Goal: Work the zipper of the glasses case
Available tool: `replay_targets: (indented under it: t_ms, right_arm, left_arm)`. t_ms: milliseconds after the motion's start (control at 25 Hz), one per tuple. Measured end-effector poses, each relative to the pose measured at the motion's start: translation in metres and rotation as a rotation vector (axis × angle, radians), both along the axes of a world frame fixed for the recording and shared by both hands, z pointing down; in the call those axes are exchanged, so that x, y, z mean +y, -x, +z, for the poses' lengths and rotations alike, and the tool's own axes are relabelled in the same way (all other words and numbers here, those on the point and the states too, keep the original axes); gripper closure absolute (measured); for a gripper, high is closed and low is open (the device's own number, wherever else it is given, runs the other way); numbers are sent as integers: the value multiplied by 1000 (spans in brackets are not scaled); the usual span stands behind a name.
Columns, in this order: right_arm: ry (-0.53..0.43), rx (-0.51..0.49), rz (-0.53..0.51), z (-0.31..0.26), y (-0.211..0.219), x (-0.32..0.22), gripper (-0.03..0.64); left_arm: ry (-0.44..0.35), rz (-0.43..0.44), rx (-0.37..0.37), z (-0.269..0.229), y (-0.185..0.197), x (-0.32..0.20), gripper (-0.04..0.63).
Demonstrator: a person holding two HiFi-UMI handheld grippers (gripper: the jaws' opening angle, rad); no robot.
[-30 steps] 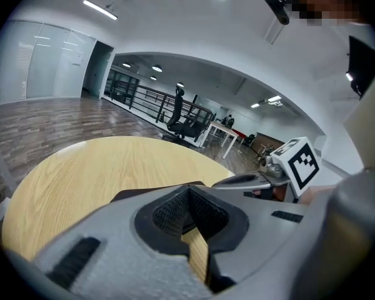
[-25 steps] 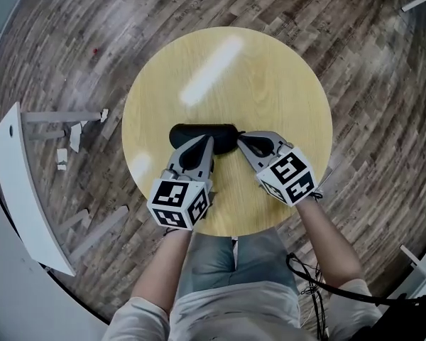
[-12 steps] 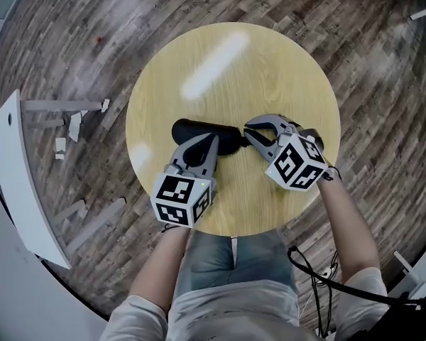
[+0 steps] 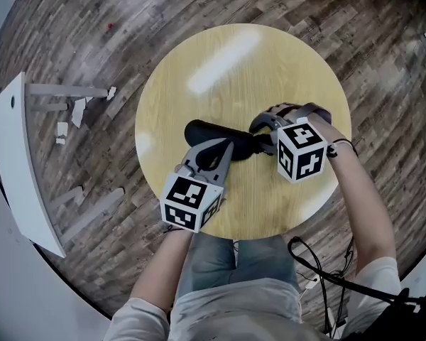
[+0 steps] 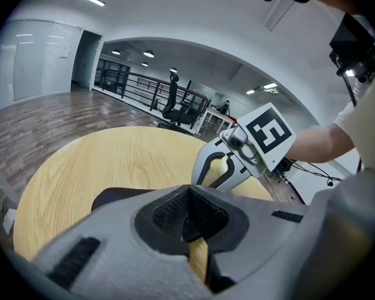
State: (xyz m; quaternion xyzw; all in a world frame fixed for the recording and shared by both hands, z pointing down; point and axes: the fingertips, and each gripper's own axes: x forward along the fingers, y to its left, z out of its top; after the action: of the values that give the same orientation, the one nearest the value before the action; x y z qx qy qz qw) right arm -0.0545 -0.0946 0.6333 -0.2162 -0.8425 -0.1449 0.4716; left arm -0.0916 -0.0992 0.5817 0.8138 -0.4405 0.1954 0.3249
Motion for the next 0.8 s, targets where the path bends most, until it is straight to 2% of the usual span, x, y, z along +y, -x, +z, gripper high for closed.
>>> replay_targets:
  t_ms: [80,200,440,520,680,800]
  right_arm:
    - [12,18,-13,1,0,1,586]
    - [33,5,47,0,3,-1,614]
    - [70,49,66,-4,4,-3,617]
    - [62,75,58,-3,1,0,617]
    - [64,107,77,-4,-9,9,618]
    - [55,120,126,-6,-16,16,618]
  left_arm:
    - [2,-8,8,1,0,1,592]
    - [7,-24,23,1,4,2,592]
    - [7,-32,17,-1,7,0,593]
    - [-5,-32,-5,0,7,-1,592]
    - [-51,-12,-112,2,9,-6,592]
    - [-47,-6,-113,3,9,-7,592]
